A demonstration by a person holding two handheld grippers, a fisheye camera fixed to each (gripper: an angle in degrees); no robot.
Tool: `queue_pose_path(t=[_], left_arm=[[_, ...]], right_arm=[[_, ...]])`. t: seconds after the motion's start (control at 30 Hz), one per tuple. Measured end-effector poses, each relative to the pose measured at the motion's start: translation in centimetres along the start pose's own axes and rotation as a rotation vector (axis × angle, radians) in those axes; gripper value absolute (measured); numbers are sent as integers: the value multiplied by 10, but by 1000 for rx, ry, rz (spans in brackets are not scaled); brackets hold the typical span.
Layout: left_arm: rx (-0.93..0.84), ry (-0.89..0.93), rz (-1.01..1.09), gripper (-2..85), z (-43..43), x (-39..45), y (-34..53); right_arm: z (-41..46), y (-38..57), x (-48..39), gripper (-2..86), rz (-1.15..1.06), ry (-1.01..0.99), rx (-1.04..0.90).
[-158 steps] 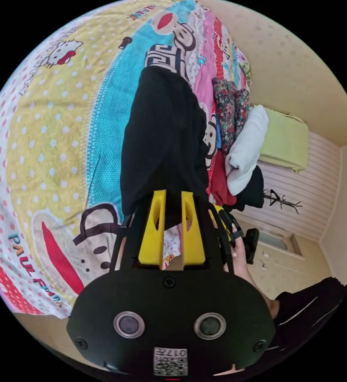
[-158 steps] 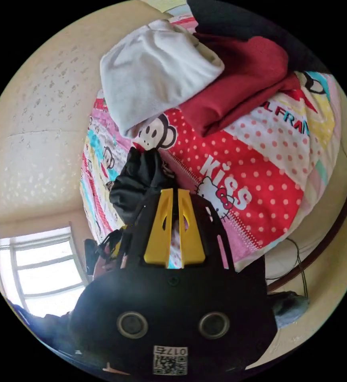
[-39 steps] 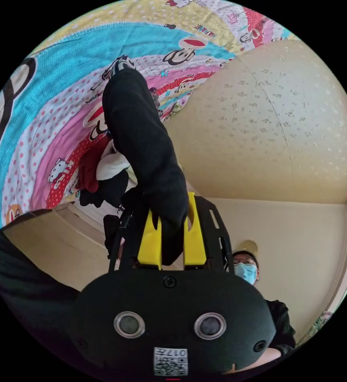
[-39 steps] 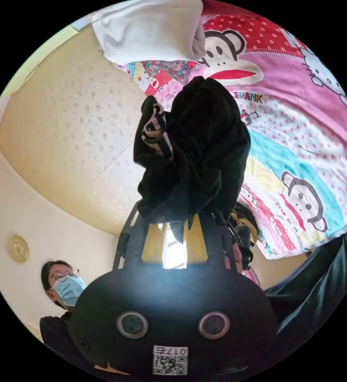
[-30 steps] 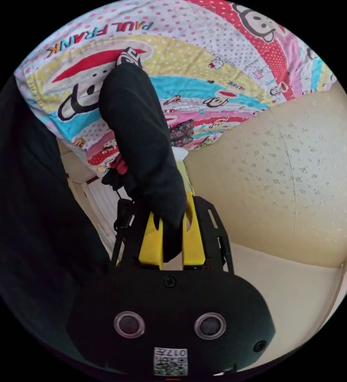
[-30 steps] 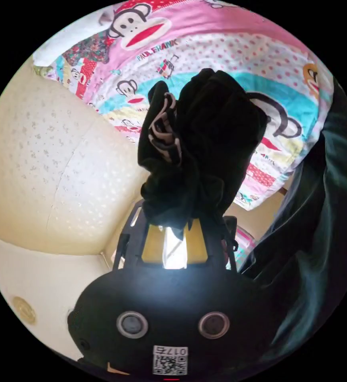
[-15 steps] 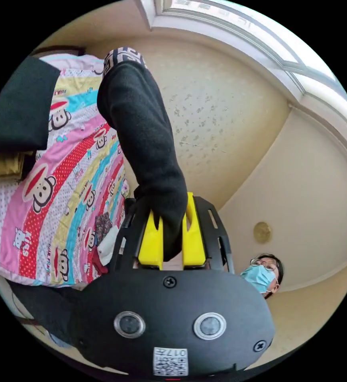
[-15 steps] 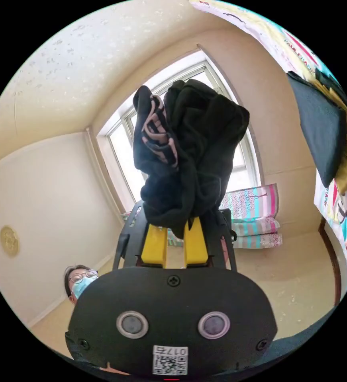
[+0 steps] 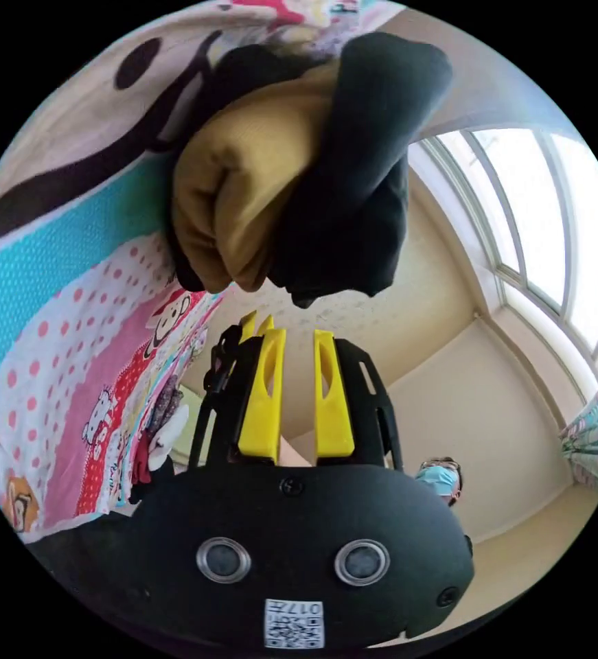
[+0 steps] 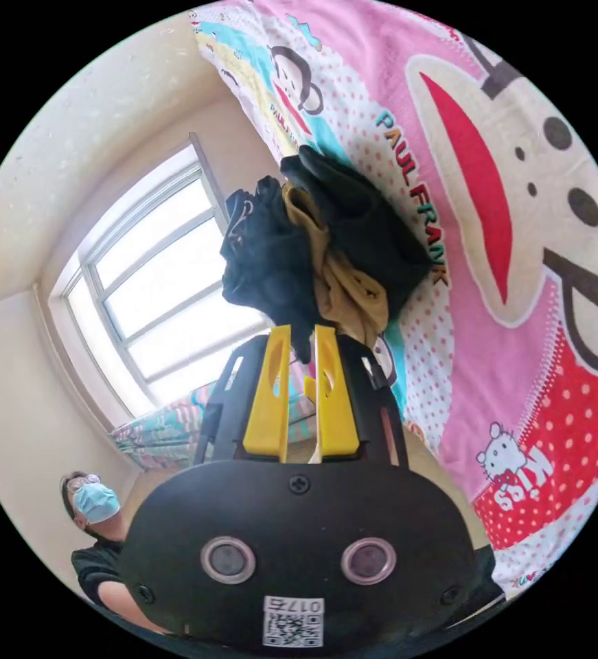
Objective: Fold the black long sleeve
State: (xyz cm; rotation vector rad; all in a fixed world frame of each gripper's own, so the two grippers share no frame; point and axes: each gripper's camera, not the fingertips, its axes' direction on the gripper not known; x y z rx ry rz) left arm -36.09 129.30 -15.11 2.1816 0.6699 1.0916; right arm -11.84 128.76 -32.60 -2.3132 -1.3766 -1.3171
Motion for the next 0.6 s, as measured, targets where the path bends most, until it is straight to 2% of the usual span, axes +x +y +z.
queue_pose_path(t=[0.07, 0.13, 0.23, 0.27, 0.37, 0.43, 0.47, 0.53, 0.57, 0.6], left_arm=[[6, -10, -44, 11, -33, -50, 30], [30, -148, -82, -5, -74, -92, 60], [73, -263, -22, -9, -110, -105, 81], [78, -261, 13, -9, -112, -102, 83], [-72, -228, 307, -10, -77, -63, 87], [-318, -409, 578, -10, -7, -20, 104], [-378, -481, 646, -10, 13, -10, 113], [-601, -693, 998, -9, 98, 19, 180], [-651, -713, 1098, -9, 116, 22, 204], [-724, -730, 1283, -9, 143, 21, 255]], right_arm=[[-18, 33, 11, 30, 9, -13, 42], [-39, 61, 11, 18, 12, -82, 150], [-73, 112, -15, 9, -69, -164, 337], [-84, 134, -39, 7, -143, -105, 388], [-95, 201, -124, 3, -395, 116, 430], [-93, 257, -179, 3, -572, 231, 478], [-89, 304, -216, 3, -675, 305, 543], [-76, 387, -268, 3, -857, 417, 670], [-64, 444, -295, 4, -973, 502, 748], [-58, 471, -305, 4, -1014, 547, 786]])
